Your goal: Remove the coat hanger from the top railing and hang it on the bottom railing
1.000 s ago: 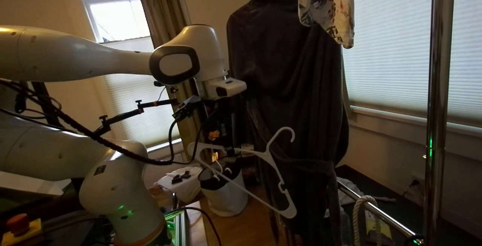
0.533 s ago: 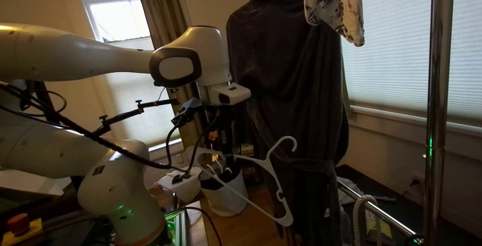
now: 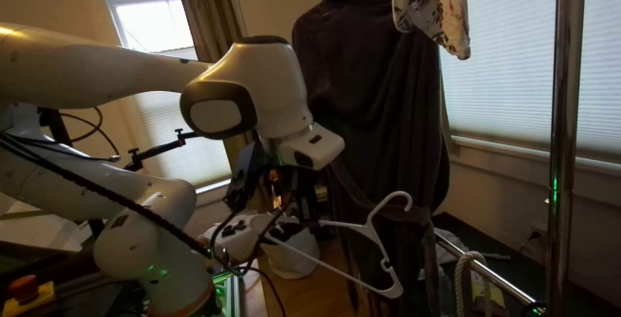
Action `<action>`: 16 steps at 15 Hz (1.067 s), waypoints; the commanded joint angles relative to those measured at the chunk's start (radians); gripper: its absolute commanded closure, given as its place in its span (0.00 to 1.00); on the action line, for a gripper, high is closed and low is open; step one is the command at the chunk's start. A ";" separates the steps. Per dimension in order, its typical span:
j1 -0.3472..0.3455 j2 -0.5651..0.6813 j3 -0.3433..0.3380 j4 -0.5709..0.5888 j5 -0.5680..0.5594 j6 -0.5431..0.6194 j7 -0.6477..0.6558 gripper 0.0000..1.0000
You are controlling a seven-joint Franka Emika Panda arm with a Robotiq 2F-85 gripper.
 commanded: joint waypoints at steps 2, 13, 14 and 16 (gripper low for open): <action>0.005 0.098 -0.116 0.002 0.117 0.055 -0.176 0.98; -0.044 0.448 -0.025 0.069 0.056 0.253 -0.132 0.98; -0.050 0.488 -0.019 0.077 0.056 0.293 -0.121 0.98; -0.053 0.566 -0.033 0.114 0.089 0.330 -0.140 0.98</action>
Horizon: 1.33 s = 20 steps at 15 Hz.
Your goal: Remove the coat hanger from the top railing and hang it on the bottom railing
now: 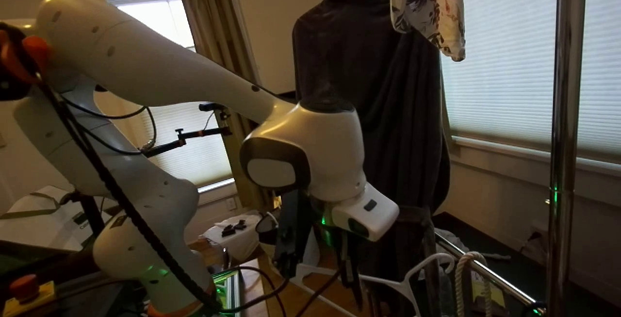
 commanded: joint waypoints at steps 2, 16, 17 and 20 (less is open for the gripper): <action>-0.013 0.211 -0.007 0.117 0.074 0.061 -0.023 0.98; -0.021 0.271 0.130 0.258 -0.095 0.039 0.130 0.98; -0.014 0.281 0.140 0.270 -0.089 0.044 0.130 0.98; -0.001 0.316 0.160 0.299 -0.061 0.037 0.115 0.98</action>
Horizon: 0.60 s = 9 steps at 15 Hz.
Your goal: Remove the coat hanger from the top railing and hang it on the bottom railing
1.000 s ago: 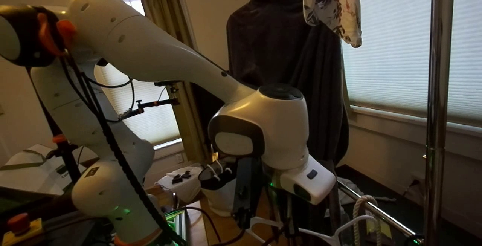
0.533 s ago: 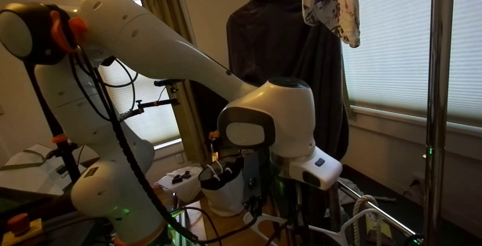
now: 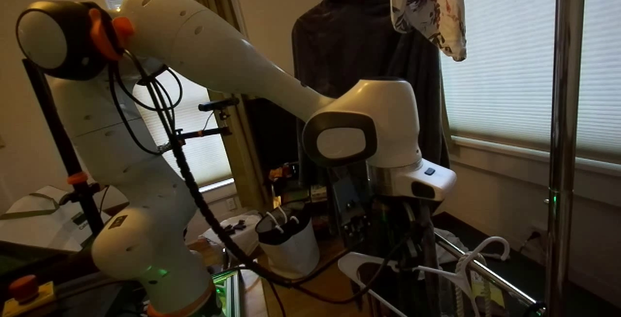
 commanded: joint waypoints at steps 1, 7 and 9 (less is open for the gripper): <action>0.015 0.061 0.016 0.043 0.035 -0.028 -0.015 0.98; 0.000 0.183 0.010 0.077 0.141 -0.011 -0.085 0.98; -0.004 0.203 0.016 0.103 0.157 -0.007 -0.101 0.98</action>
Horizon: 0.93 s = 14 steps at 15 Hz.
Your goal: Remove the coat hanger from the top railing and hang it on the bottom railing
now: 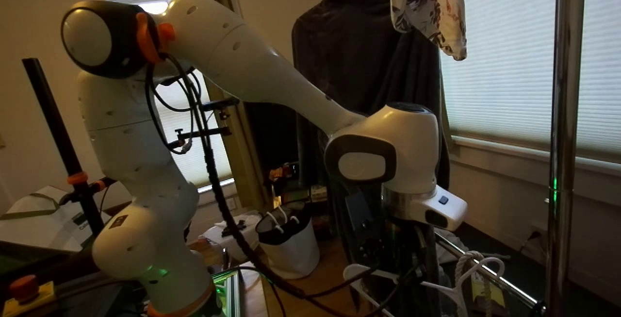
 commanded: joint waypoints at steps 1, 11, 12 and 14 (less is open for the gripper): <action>-0.012 0.048 0.005 0.058 0.037 0.001 -0.043 0.98; -0.029 0.146 0.017 0.176 0.126 -0.130 -0.148 0.98; -0.035 0.159 0.017 0.181 0.134 -0.138 -0.153 0.98; -0.045 0.165 0.016 0.162 0.133 -0.142 -0.153 0.98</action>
